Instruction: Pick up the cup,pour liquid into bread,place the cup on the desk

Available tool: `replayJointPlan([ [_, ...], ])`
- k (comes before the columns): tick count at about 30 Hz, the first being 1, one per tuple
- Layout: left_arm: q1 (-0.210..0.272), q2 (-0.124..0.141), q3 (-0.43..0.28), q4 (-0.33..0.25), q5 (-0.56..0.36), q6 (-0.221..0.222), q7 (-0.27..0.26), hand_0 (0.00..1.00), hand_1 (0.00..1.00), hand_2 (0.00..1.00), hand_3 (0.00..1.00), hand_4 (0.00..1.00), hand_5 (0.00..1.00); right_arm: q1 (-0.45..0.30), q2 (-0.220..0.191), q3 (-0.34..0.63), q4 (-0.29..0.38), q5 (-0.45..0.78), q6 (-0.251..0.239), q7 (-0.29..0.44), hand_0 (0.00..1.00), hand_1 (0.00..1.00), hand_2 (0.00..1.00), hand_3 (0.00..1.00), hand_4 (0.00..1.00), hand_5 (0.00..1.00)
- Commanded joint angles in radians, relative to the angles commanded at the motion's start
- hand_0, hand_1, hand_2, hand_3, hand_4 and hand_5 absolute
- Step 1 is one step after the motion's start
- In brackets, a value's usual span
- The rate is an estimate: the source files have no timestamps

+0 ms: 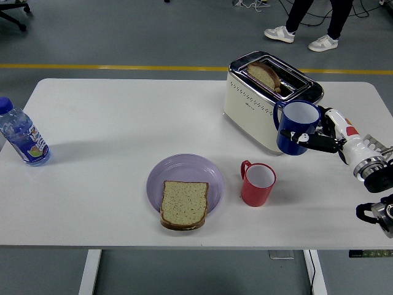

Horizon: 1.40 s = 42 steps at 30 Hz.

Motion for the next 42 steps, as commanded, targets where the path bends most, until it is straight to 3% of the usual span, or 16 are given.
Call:
replayJointPlan([
  [6,0.005,-0.001,-0.003,0.0,0.007,0.001,0.002,0.674,0.742,0.747,0.642,0.405,0.998,-0.101,0.022,0.097,-0.031,-0.034,-0.041,0.051,0.358,0.323,0.504,0.557,0.642,0.002],
  [12,0.007,-0.001,-0.003,0.0,0.013,0.001,0.003,0.674,0.739,0.747,0.642,0.405,0.998,-0.151,0.037,0.14,-0.059,-0.074,-0.068,0.093,0.341,0.321,0.498,0.556,0.652,0.002],
  [19,0.008,-0.001,-0.002,0.0,0.017,0.002,0.003,0.674,0.74,0.746,0.642,0.405,0.998,-0.209,0.085,0.173,-0.117,-0.155,-0.126,0.196,0.343,0.321,0.497,0.556,0.653,0.002],
  [27,0.003,0.0,0.001,0.0,0.011,0.003,0.001,0.673,0.74,0.747,0.641,0.404,0.998,-0.232,0.129,0.15,-0.18,-0.142,-0.18,0.31,0.345,0.321,0.496,0.556,0.655,0.002],
  [42,-0.004,-0.001,0.002,0.0,0.009,0.002,0.0,0.673,0.739,0.746,0.641,0.402,0.998,-0.202,0.183,0.094,-0.342,-0.098,-0.21,0.449,0.359,0.327,0.495,0.554,0.667,0.002],
])
